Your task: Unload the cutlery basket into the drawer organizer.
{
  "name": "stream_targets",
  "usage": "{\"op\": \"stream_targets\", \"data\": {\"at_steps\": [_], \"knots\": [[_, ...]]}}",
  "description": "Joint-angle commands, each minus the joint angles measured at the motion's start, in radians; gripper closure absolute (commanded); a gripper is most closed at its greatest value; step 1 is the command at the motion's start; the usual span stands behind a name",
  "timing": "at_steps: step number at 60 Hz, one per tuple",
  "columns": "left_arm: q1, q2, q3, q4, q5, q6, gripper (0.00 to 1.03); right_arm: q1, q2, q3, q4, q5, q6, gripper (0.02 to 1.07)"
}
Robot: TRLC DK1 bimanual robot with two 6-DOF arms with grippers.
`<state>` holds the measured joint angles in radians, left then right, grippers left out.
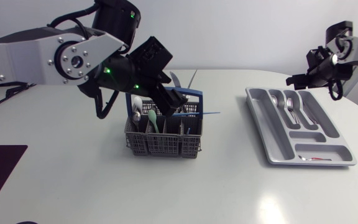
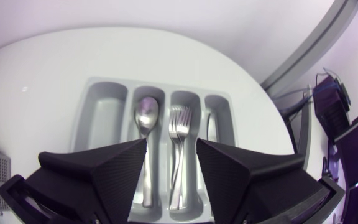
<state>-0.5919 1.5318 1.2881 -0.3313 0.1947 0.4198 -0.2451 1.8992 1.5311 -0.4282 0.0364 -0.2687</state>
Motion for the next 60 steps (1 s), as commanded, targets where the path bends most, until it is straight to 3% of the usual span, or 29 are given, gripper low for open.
{"op": "stream_targets", "data": {"at_steps": [1,13,18,40,60], "knots": [[-0.014,-0.018,-0.038,-0.002,-0.009,0.036,0.07,0.021,-0.144,-0.178,0.060,-0.058,-0.087,0.41],[-0.086,-0.024,-0.148,0.069,-0.113,0.172,0.10,0.013,-0.347,-0.422,0.115,-0.193,-0.147,0.41],[-0.097,-0.022,-0.194,0.104,-0.118,0.203,0.11,0.017,-0.417,-0.514,0.144,-0.228,-0.165,0.41],[-0.095,-0.015,-0.271,0.196,-0.117,0.260,0.12,0.063,-0.631,-0.769,0.197,-0.251,-0.185,0.41],[-0.200,0.044,-0.246,0.219,-0.109,0.267,0.12,0.096,-0.657,-0.850,0.246,-0.247,-0.178,0.41]]}}
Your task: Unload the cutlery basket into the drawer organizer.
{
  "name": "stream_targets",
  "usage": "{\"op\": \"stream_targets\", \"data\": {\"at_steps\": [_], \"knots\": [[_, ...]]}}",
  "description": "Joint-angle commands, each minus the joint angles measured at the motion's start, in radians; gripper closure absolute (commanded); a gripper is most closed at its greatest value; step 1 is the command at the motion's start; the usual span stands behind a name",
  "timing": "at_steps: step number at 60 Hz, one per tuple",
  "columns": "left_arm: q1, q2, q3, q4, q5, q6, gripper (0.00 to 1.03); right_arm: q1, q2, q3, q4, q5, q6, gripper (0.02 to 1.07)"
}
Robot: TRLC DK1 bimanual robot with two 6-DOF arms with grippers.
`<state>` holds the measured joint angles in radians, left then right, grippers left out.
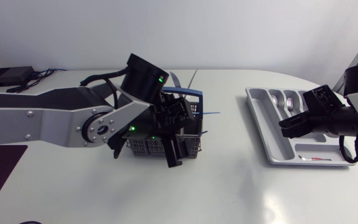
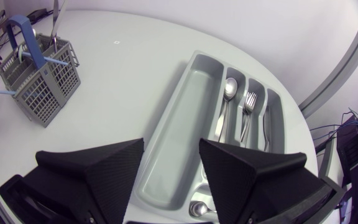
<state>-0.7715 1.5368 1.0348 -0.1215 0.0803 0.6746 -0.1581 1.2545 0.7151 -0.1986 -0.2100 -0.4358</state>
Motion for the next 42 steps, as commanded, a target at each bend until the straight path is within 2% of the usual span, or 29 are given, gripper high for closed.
{"op": "stream_targets", "data": {"at_steps": [1,26,28,42], "knots": [[-0.023,0.042,0.010,0.011,0.006,0.011,0.12,0.011,-0.012,-0.036,0.016,0.000,-0.011,0.41],[-0.045,0.144,0.071,0.106,0.003,-0.003,0.21,0.046,-0.023,-0.057,0.018,0.003,0.006,0.41],[-0.043,0.149,0.073,0.115,0.003,-0.003,0.26,0.048,-0.023,-0.059,0.018,0.003,0.008,0.41],[-0.040,0.157,0.076,0.134,0.004,-0.003,0.44,0.061,-0.024,-0.057,0.018,0.009,0.012,0.41]]}}
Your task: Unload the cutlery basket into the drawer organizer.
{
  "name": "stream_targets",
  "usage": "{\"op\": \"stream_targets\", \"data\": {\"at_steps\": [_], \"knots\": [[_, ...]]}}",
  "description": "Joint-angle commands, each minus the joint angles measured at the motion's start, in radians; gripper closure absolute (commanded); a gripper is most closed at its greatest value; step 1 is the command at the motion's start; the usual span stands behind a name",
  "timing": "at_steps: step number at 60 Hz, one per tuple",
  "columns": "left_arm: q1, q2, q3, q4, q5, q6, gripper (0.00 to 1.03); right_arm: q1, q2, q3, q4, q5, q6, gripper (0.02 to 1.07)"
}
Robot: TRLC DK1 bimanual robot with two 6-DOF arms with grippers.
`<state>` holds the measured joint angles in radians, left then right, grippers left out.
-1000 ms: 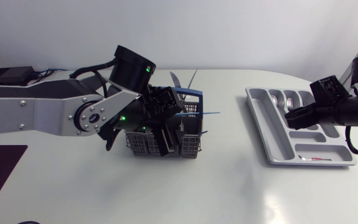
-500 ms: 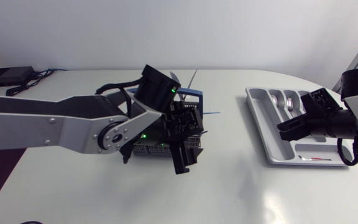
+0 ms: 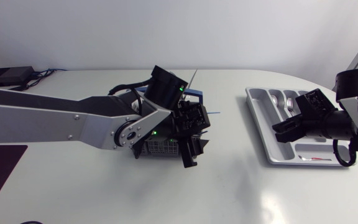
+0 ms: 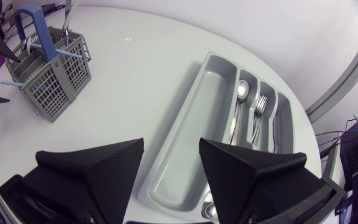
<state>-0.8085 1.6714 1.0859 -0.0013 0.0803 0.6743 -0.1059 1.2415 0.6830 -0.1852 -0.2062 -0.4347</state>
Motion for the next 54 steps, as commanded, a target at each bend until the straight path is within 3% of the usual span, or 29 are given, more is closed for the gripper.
{"op": "stream_targets", "data": {"at_steps": [1,5,15,47,54], "knots": [[-0.003,0.022,0.025,0.014,0.003,-0.002,0.44,0.011,-0.011,-0.025,0.004,0.007,0.011,0.41],[0.000,0.022,0.023,0.021,0.004,-0.002,0.45,0.020,-0.013,-0.025,0.004,0.010,0.013,0.41],[0.000,0.027,0.023,0.023,0.009,0.001,0.61,0.034,-0.008,-0.026,0.004,0.021,0.019,0.41],[0.003,0.047,0.028,0.034,0.016,0.007,0.79,0.058,-0.008,-0.028,0.016,0.044,0.025,0.41],[0.002,0.050,0.029,0.041,0.016,0.010,0.89,0.068,-0.014,-0.028,0.016,0.050,0.027,0.41]]}}
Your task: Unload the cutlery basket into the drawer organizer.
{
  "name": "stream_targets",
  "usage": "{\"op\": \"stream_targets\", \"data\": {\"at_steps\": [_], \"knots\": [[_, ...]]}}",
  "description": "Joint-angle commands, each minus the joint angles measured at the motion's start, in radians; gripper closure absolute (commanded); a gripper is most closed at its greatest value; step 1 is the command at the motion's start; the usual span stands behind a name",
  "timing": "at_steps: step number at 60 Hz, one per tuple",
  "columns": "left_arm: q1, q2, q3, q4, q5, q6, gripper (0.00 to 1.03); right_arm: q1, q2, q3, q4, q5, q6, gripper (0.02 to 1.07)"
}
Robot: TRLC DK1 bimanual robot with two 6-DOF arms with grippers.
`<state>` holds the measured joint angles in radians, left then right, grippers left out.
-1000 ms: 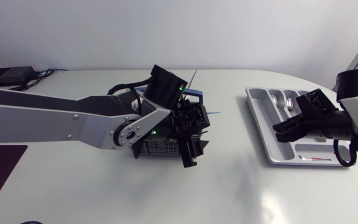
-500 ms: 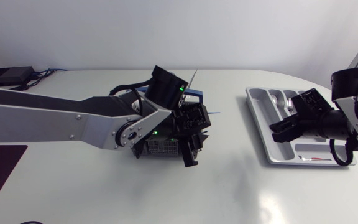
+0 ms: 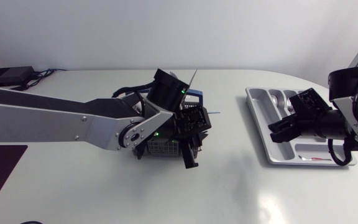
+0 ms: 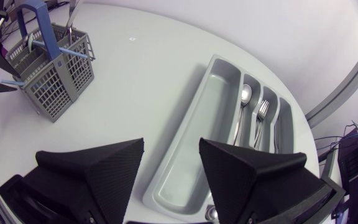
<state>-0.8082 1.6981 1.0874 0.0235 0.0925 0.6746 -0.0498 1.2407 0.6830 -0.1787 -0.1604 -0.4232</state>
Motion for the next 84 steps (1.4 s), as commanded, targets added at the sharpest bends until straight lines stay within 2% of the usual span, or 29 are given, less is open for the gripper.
{"op": "stream_targets", "data": {"at_steps": [1,7,11,27,38,44,53,61,66,72,76,84], "knots": [[0.001,0.023,0.026,0.016,0.004,0.010,0.91,0.015,-0.018,-0.030,0.010,0.004,0.015,0.41],[0.001,0.021,0.026,0.021,0.004,0.008,1.00,0.042,-0.046,-0.043,0.010,0.009,0.015,0.39],[0.001,0.015,0.025,0.021,0.004,0.008,1.00,0.068,-0.061,-0.046,0.001,0.019,0.017,0.32],[0.014,-0.077,0.028,0.003,0.009,-0.007,1.00,0.168,-0.132,-0.043,-0.047,0.032,0.032,0.32],[0.035,-0.172,0.055,-0.060,0.058,-0.049,1.00,0.229,-0.195,-0.046,-0.070,0.016,0.040,0.28],[0.049,-0.239,0.075,-0.096,0.084,-0.090,1.00,0.240,-0.241,-0.040,-0.100,-0.056,0.040,0.24],[0.069,-0.296,0.126,-0.152,0.156,-0.188,1.00,0.252,-0.290,-0.019,-0.143,-0.146,0.041,0.24],[0.119,-0.287,0.207,-0.240,0.280,-0.346,1.00,0.252,-0.296,0.046,-0.235,-0.326,0.043,0.24],[0.130,-0.264,0.247,-0.293,0.325,-0.399,1.00,0.255,-0.291,0.084,-0.277,-0.404,0.044,0.24],[0.147,-0.233,0.298,-0.350,0.371,-0.451,1.00,0.261,-0.254,0.127,-0.294,-0.450,0.052,0.24],[0.172,-0.203,0.353,-0.412,0.455,-0.491,1.00,0.266,-0.218,0.153,-0.294,-0.467,0.058,0.25],[0.201,-0.150,0.411,-0.474,0.538,-0.537,1.00,0.291,-0.150,0.196,-0.294,-0.507,0.067,0.25]]}}
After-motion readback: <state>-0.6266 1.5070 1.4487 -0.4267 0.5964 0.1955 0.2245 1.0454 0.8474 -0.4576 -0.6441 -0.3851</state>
